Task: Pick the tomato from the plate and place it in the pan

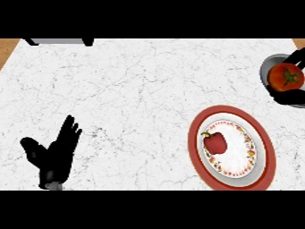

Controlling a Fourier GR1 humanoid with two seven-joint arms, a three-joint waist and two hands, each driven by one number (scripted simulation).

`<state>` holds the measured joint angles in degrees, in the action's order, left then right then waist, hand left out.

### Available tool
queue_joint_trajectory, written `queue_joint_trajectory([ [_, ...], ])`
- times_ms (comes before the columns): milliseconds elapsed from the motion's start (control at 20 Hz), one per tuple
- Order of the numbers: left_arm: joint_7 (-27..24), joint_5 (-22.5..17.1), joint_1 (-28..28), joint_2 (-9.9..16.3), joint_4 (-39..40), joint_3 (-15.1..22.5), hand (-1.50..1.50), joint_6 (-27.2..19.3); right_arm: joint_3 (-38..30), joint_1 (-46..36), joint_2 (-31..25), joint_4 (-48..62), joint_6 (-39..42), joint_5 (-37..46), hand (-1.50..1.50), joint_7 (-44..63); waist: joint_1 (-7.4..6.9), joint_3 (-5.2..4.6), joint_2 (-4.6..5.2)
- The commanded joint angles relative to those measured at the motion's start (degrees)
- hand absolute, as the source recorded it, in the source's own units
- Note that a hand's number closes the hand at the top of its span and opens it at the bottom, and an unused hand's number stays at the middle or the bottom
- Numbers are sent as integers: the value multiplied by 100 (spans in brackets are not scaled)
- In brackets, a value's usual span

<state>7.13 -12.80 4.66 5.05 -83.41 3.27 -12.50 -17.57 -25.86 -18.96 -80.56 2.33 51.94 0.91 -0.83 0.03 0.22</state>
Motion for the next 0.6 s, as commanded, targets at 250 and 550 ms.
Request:
queue_joint_trajectory([
  [250, 274, -49, -351, 90, -28, -79, 0, 81, -655, -1447, -998, 3595, -1567, 254, 150, -1355, -124, 8, 58],
  [550, 10, 64, -227, -32, 40, 93, 0, 132, -1150, -1873, -1355, 5137, -2003, -66, 150, -2136, -378, 32, 182],
])
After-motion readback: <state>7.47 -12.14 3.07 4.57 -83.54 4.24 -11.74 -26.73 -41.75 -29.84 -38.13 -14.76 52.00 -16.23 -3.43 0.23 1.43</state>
